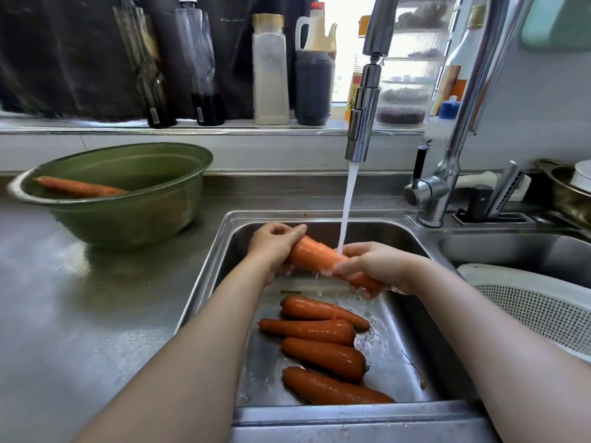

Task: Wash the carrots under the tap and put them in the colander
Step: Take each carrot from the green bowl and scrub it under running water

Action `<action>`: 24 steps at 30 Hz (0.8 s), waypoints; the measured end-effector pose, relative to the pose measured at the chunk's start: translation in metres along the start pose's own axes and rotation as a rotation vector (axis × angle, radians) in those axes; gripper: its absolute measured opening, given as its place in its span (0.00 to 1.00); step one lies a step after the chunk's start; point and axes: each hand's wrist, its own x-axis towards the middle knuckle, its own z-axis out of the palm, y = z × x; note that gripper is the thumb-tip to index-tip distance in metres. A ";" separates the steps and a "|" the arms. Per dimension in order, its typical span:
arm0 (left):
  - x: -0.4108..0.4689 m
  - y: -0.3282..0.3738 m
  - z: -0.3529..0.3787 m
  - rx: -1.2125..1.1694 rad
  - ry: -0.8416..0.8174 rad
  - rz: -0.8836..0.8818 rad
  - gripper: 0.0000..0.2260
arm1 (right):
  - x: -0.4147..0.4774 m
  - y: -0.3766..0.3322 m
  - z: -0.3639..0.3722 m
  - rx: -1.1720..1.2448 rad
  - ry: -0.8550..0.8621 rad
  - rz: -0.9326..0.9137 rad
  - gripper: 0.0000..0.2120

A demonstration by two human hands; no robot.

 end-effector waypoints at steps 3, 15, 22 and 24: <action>0.010 -0.014 -0.007 0.177 0.046 -0.022 0.11 | 0.014 0.018 0.001 -0.129 0.095 -0.039 0.10; 0.009 -0.021 -0.013 0.904 -0.231 0.034 0.07 | 0.034 0.039 0.024 -0.488 0.054 0.005 0.09; -0.012 0.001 -0.021 0.927 -0.264 0.044 0.06 | 0.011 -0.007 0.035 -0.634 -0.029 0.046 0.13; -0.021 0.014 -0.022 0.934 -0.316 0.048 0.05 | 0.001 -0.022 0.036 -0.675 -0.067 0.086 0.15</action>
